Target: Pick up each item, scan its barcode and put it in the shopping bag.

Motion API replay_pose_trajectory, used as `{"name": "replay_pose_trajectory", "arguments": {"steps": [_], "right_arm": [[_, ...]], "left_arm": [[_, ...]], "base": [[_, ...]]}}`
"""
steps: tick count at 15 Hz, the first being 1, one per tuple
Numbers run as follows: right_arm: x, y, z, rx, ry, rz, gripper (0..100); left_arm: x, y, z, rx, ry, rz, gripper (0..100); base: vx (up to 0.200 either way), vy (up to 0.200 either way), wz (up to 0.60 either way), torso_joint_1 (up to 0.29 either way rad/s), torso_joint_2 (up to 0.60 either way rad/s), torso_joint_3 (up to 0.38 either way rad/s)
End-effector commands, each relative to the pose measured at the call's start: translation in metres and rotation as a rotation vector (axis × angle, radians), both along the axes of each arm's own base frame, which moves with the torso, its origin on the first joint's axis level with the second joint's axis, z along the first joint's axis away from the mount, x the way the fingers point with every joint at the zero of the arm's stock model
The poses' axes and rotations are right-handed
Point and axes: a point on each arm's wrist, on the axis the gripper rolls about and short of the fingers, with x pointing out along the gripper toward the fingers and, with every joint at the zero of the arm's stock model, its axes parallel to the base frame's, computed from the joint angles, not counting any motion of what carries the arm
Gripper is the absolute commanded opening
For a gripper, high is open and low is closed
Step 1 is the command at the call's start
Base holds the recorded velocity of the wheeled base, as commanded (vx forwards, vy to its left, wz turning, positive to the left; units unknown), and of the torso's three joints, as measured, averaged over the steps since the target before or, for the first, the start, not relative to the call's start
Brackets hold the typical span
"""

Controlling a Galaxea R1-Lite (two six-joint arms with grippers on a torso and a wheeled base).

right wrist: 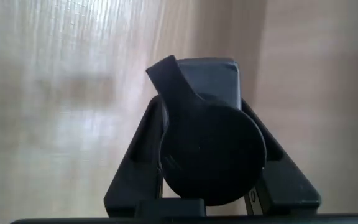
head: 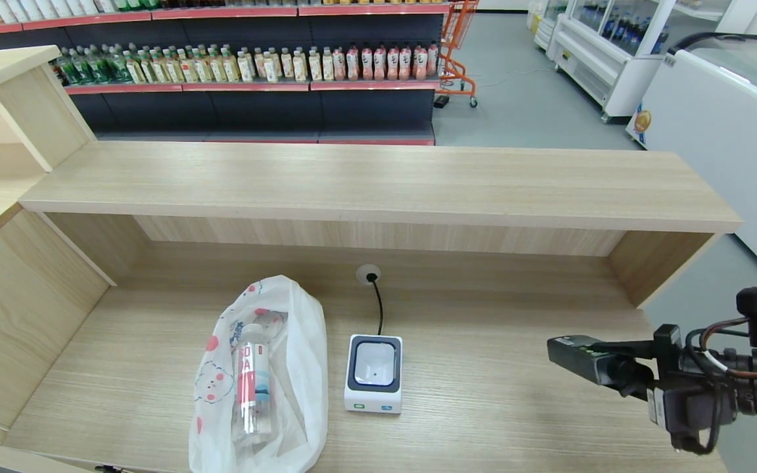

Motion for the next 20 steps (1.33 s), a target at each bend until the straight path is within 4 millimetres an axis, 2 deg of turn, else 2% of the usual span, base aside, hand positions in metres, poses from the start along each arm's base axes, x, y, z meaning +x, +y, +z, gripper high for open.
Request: {"name": "replay_pose_trajectory", "arguments": {"steps": [1,2,3,7,9,14,15,20], "right_arm": [[-0.006,0.019,0.01,-0.093,-0.221,0.271,0],[-0.006,0.025,0.009,-0.113,-0.27,0.346,0],[-0.004,0.041,0.005,-0.132,-0.36,0.505,0],[0.003,0.063,-0.004,-0.177,-0.513,0.709,0],[0.007,0.096,-0.005,-0.079,-0.649,0.938,0],[0.009,0.122,-0.003,-0.004,-0.76,1.092,0],[0.006,0.133,-0.003,0.021,-0.775,1.14,0],[0.006,0.137,-0.001,0.021,-0.797,1.156,0]], "left_arm": [[0.0,0.0,0.0,0.0,-0.001,0.0,100],[0.0,0.0,0.0,0.0,0.001,0.0,100],[0.0,0.0,0.0,0.0,-0.001,0.0,100],[0.0,0.0,0.0,-0.001,0.001,0.0,100],[0.0,0.0,0.0,-0.001,0.001,0.0,100],[0.0,0.0,0.0,0.0,0.001,0.0,100],[0.0,0.0,0.0,-0.001,-0.001,0.0,100],[0.0,0.0,0.0,0.0,0.001,0.0,100]], "base": [[0.0,0.0,0.0,0.0,0.0,0.0],[0.0,0.0,0.0,0.0,0.0,0.0],[0.0,0.0,0.0,0.0,0.0,0.0],[0.0,0.0,0.0,0.0,0.0,0.0],[0.0,0.0,0.0,0.0,0.0,0.0],[0.0,0.0,0.0,0.0,0.0,0.0],[0.0,0.0,0.0,0.0,0.0,0.0],[0.0,0.0,0.0,0.0,0.0,0.0]]}}
